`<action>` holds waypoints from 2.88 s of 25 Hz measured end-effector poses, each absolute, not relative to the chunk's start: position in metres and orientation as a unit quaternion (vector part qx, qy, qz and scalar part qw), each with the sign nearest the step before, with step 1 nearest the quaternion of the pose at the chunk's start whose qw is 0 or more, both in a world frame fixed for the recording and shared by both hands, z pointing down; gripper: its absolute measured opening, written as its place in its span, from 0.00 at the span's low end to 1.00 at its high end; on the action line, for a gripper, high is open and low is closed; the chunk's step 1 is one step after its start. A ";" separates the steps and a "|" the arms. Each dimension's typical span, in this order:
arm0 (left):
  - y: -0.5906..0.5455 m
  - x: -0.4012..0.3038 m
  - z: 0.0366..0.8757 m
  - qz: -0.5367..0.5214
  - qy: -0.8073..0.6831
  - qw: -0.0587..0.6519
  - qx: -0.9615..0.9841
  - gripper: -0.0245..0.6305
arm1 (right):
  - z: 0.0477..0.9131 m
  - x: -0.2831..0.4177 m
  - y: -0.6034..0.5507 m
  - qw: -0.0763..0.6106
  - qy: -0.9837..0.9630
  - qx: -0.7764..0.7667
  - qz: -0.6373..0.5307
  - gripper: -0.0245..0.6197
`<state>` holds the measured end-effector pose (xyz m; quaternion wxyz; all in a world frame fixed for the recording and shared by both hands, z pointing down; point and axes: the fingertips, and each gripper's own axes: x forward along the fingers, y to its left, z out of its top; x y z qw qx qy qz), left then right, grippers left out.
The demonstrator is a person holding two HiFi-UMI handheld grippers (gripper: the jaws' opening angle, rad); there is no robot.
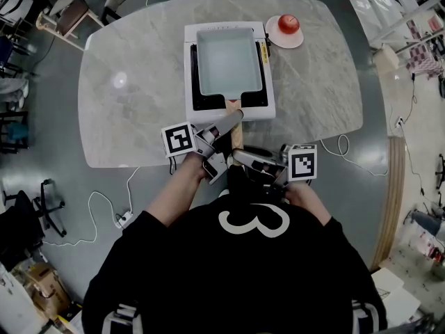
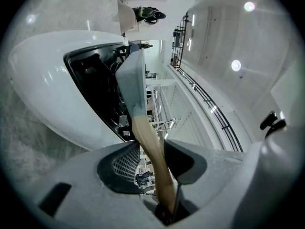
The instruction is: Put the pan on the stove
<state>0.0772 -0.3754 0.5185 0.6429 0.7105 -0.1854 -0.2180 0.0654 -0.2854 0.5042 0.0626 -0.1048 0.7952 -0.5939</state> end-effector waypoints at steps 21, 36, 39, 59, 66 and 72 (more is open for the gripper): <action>-0.367 0.068 0.519 -0.240 -0.182 0.640 0.707 0.42 | 0.507 0.072 -0.292 0.070 0.805 -0.157 -0.568 0.31; -0.328 0.026 0.513 -0.233 -0.229 0.611 0.721 0.42 | 0.477 0.112 -0.290 0.053 0.870 -0.248 -0.422 0.31; -0.312 0.020 0.501 -0.215 -0.248 0.588 0.739 0.42 | 0.460 0.115 -0.279 0.045 0.890 -0.260 -0.373 0.24; -0.192 0.025 0.354 -0.063 -0.215 0.284 0.932 0.08 | 0.359 0.084 -0.182 0.056 0.949 -0.206 -0.233 0.07; -0.160 0.031 0.325 -0.043 -0.205 0.219 0.953 0.07 | 0.334 0.078 -0.152 0.053 0.961 -0.195 -0.190 0.06; -0.145 0.034 0.307 -0.043 -0.204 0.190 0.959 0.07 | 0.316 0.080 -0.137 0.073 0.961 -0.194 -0.184 0.06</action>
